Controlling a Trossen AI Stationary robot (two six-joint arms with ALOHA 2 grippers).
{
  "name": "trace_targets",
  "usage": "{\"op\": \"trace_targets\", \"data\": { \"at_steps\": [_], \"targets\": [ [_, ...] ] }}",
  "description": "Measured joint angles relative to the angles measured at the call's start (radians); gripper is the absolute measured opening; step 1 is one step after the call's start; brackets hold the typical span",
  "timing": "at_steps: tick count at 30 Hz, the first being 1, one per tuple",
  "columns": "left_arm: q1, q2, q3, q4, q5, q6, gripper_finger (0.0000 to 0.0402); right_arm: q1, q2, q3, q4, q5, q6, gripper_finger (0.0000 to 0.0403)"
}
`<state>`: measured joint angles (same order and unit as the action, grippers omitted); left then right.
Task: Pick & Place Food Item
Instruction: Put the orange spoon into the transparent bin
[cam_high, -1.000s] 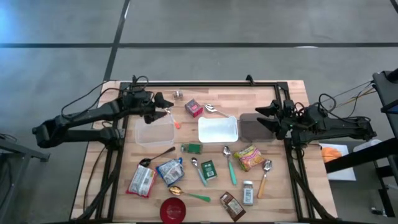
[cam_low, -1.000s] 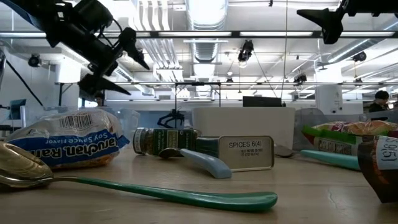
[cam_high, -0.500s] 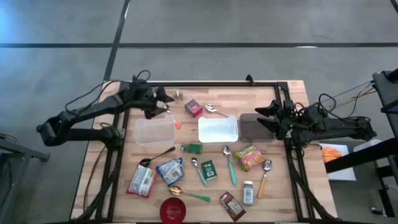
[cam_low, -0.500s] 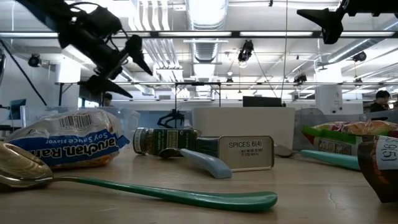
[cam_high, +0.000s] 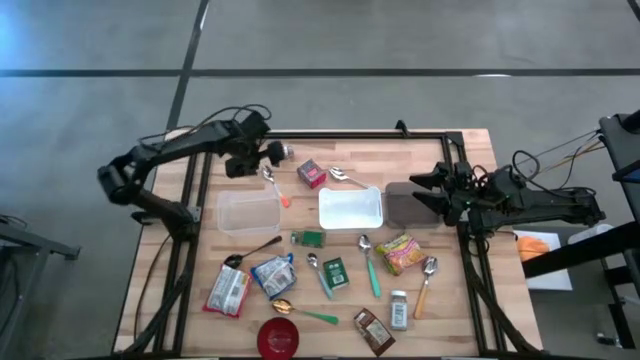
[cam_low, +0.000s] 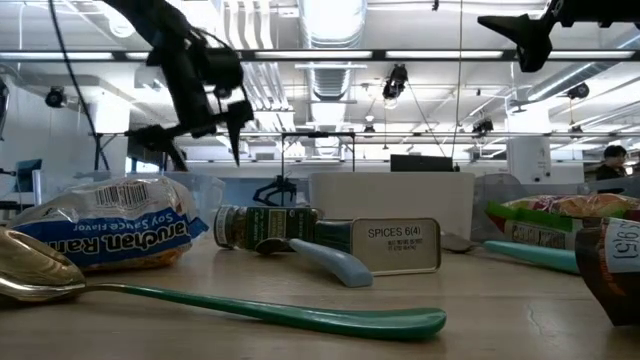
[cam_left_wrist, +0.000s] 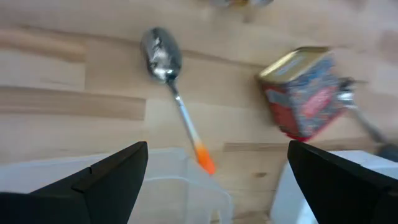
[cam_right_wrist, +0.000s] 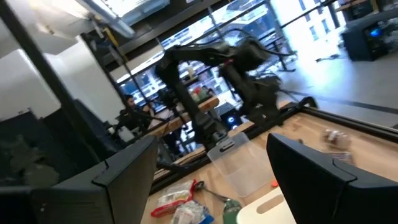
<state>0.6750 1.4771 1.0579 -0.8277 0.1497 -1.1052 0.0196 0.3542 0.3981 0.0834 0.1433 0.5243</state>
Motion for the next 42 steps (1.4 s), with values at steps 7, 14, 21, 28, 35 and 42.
{"op": "trace_targets", "data": {
  "at_steps": [7,14,21,28,35,42],
  "targets": [
    [0.001,0.110,-0.004,-0.010,0.003,-0.044,0.0390,0.000,0.000,0.000,0.000,-0.050,0.000,0.0301],
    [0.002,0.198,-0.002,-0.008,-0.017,-0.081,0.0390,0.000,0.000,0.000,0.000,-0.050,0.000,0.0301],
    [0.002,0.274,-0.002,-0.003,-0.029,-0.109,0.0390,0.000,0.000,-0.001,-0.001,-0.050,-0.003,0.0301],
    [0.002,0.311,-0.002,0.025,-0.050,-0.119,0.0381,0.000,0.000,-0.001,-0.001,-0.050,-0.003,0.0301],
    [0.002,0.312,-0.002,0.049,-0.072,-0.137,0.0311,0.000,0.000,-0.001,-0.001,-0.050,0.000,0.0301],
    [0.003,0.312,-0.003,0.052,-0.072,-0.161,0.0239,0.000,0.000,-0.001,-0.001,-0.073,0.000,0.0301]
  ]
}}
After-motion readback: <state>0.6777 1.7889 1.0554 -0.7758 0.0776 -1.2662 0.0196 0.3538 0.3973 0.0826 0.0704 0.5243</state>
